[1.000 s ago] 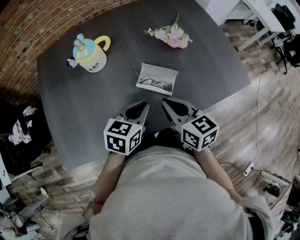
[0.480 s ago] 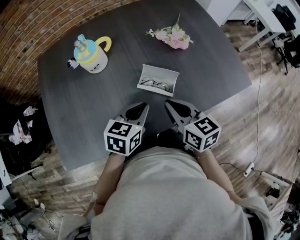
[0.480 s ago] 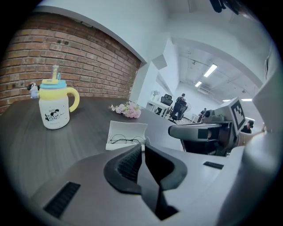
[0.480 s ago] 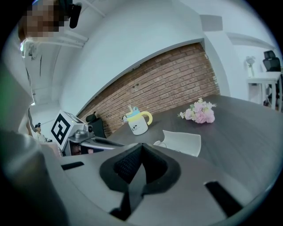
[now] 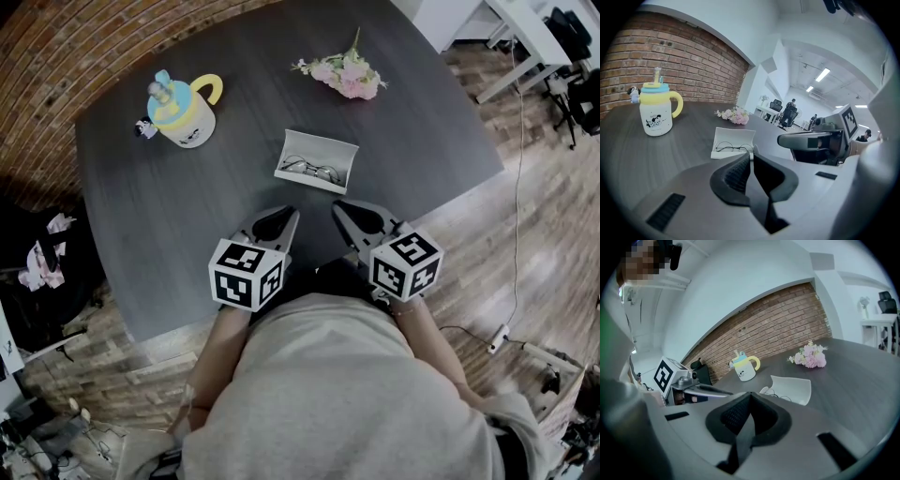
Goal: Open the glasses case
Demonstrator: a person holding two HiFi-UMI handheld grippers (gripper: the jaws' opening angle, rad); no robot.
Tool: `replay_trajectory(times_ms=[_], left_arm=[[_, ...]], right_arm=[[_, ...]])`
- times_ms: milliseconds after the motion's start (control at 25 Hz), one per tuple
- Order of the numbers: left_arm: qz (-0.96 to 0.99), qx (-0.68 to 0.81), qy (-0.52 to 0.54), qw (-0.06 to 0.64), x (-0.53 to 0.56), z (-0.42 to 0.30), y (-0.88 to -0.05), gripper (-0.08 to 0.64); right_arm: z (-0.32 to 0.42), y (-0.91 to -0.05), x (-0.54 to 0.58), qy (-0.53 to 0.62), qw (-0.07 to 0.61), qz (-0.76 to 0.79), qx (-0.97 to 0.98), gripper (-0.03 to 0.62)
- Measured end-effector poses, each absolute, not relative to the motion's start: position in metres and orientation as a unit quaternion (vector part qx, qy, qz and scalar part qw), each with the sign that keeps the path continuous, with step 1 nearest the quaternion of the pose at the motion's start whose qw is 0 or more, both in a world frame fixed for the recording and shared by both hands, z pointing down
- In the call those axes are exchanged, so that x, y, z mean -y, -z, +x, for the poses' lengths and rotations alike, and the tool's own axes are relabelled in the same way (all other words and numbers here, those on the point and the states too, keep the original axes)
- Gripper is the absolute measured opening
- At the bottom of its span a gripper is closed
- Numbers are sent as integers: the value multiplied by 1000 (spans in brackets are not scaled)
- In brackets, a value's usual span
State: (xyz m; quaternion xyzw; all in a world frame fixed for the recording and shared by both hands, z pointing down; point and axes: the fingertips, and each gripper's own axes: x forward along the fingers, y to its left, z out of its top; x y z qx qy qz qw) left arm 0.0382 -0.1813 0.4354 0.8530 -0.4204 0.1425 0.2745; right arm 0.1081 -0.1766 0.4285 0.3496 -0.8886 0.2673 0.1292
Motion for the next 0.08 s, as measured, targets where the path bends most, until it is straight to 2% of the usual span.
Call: replay_trajectory(times_ms=[80], left_arm=[[854, 417, -145, 276, 180, 40, -437, 40]], right_arm=[[108, -430, 176, -268, 132, 347, 889, 6]])
